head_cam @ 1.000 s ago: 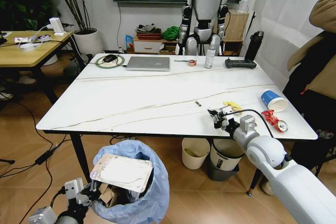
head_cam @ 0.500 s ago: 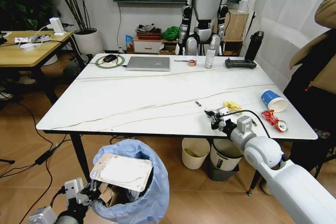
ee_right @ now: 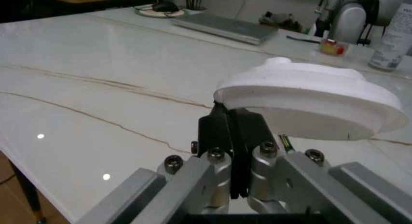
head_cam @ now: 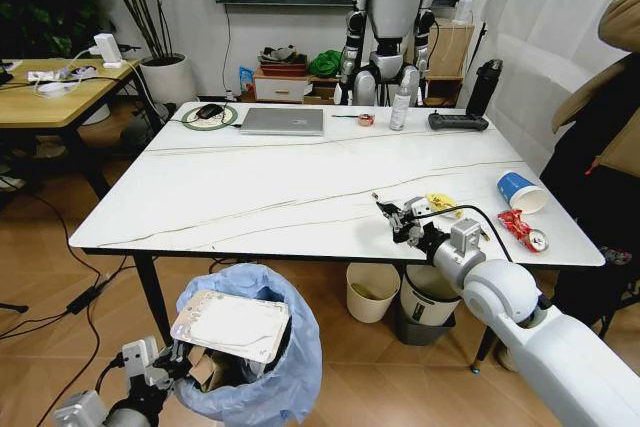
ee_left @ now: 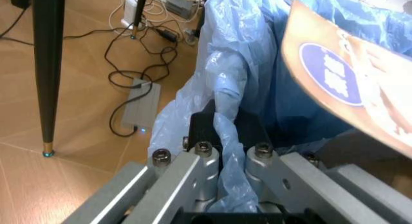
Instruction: Pick up the trash bin and place the trash from the table into it.
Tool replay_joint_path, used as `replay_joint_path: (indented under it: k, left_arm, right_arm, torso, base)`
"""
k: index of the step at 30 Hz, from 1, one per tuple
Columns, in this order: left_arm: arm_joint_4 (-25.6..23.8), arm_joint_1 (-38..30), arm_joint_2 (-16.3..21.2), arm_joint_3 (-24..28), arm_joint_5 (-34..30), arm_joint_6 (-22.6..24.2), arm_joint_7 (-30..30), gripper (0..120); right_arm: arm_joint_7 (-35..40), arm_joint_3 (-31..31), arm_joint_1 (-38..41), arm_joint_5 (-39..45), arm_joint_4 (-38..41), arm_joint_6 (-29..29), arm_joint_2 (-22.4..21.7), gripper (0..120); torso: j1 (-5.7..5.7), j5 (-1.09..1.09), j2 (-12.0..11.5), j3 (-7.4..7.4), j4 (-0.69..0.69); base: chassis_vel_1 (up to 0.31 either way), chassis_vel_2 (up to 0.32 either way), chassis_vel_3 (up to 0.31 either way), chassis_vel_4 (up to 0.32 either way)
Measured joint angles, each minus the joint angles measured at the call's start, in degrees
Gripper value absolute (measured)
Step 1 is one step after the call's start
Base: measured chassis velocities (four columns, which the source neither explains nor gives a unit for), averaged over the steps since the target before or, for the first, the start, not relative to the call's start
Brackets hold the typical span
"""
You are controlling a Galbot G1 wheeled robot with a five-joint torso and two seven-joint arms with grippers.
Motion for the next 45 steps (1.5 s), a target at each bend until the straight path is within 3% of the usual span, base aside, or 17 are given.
replay_joint_path:
  k: [9,24,33,45]
  left_arm:
    - [1.14,-1.38,0.69,0.11,-0.98,0.05,0.00,0]
    - [2.49,-2.47,-0.24,-0.27,-1.37,-0.05,0.24,0]
    - [2.39,-2.51,-2.02,-0.99,-0.56,-0.09,0.50,0]
    - [2.24,-2.48,-3.85,-1.81,0.14,-0.16,0.68,0]
  right_arm:
    - [-0.79,-2.83,1.53,1.14,2.92,0.90,0.11,0]
    - [-2.61,-13.80,8.05,4.07,4.44,3.70,2.83,0]
    - [-2.80,-26.10,14.98,5.85,7.91,4.77,5.40,0]
    - [-3.11,-39.15,16.63,4.31,7.75,6.63,8.47,0]
  torso:
    - [0.00,-0.01,0.00,0.00,0.00]
    - [0.00,0.00,0.00,0.01,0.00]
    - [0.00,-0.01,0.00,0.01,0.00]
    - [-0.01,-0.02,0.00,0.00,0.00]
  base:
    - [0.000,0.000,0.000,0.000]
    - [0.000,0.000,0.000,0.000]
    - [0.000,0.000,0.000,0.000]
    - [0.000,0.000,0.000,0.000]
